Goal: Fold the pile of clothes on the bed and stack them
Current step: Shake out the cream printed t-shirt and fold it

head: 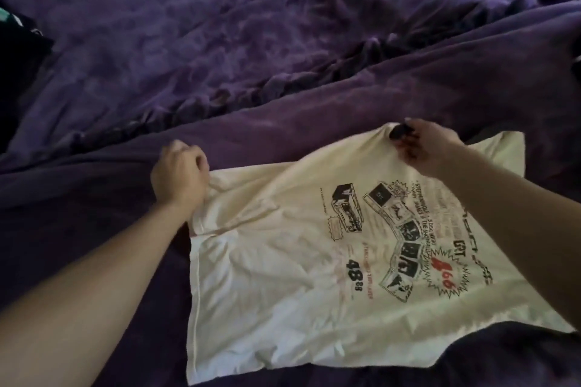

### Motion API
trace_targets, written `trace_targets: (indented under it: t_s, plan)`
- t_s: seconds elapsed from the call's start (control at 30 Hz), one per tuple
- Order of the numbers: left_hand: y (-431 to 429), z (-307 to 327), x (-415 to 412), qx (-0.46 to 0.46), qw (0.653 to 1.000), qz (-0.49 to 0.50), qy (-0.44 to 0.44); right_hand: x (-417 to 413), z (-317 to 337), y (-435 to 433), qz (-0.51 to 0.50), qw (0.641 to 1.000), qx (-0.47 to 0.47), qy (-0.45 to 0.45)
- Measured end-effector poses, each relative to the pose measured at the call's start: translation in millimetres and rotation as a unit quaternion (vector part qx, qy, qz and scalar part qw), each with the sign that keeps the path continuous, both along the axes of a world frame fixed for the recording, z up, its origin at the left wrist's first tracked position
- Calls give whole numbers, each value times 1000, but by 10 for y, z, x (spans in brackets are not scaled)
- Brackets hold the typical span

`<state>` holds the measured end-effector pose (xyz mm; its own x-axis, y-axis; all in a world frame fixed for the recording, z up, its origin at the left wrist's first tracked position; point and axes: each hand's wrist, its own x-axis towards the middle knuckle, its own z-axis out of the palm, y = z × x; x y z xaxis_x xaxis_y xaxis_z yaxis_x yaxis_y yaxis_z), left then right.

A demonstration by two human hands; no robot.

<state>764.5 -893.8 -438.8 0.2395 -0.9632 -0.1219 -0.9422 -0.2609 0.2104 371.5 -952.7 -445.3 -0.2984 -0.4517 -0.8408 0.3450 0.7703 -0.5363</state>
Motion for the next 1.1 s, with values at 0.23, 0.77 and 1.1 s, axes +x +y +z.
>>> trace_targets:
  t_s: [0.23, 0.77, 1.1]
  plan:
    - [-384, -44, 106, 59, 987, 35, 147, 201, -130, -291, 152, 978, -54, 129]
    - [187, -82, -43, 207, 930, 169, 251, 817, -414, 441, 439, 826, -26, 352]
    - [-934, 133, 190, -86, 677, 405, 608, 829, -378, 82, 523, 753, -53, 397]
